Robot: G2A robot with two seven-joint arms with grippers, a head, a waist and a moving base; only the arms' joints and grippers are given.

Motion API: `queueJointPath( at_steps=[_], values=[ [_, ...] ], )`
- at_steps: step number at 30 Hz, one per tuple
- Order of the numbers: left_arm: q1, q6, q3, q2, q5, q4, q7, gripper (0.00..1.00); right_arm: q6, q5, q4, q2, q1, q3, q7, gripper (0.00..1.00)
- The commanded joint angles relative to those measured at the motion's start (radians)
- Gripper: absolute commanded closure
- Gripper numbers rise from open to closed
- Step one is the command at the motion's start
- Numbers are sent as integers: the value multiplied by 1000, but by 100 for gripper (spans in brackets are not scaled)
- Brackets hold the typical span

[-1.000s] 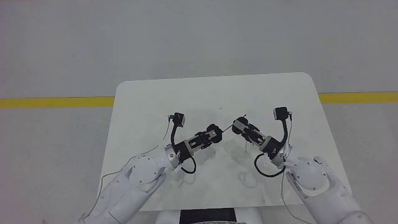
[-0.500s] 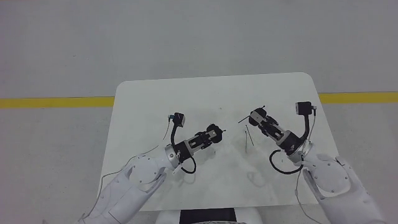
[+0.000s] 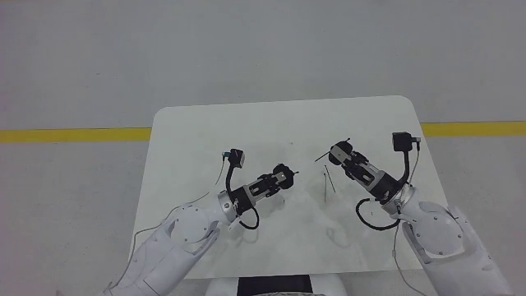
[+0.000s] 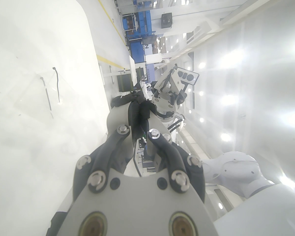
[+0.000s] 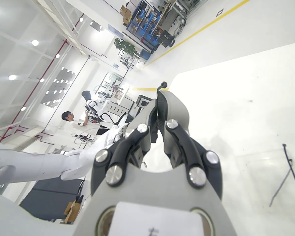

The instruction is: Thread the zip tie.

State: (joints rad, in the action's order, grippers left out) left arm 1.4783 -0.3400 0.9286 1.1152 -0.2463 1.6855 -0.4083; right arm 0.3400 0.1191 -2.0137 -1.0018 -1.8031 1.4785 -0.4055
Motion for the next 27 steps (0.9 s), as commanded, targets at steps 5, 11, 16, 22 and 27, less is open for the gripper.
queueJointPath(
  at_steps=[5,11,16,22,27],
  values=[
    [-4,0,-3,0,123,21,36,100,0,0,0,0,0,0,0,100],
    [20,0,-22,-3,342,76,134,100,0,0,0,0,0,0,0,100],
    [12,0,-50,-18,438,106,181,100,0,0,0,0,0,0,0,100],
    [-1,0,-81,-32,446,113,184,100,0,0,0,0,0,0,0,100],
    [-1,0,-81,-32,446,113,184,100,0,0,0,0,0,0,0,100]
  ],
)
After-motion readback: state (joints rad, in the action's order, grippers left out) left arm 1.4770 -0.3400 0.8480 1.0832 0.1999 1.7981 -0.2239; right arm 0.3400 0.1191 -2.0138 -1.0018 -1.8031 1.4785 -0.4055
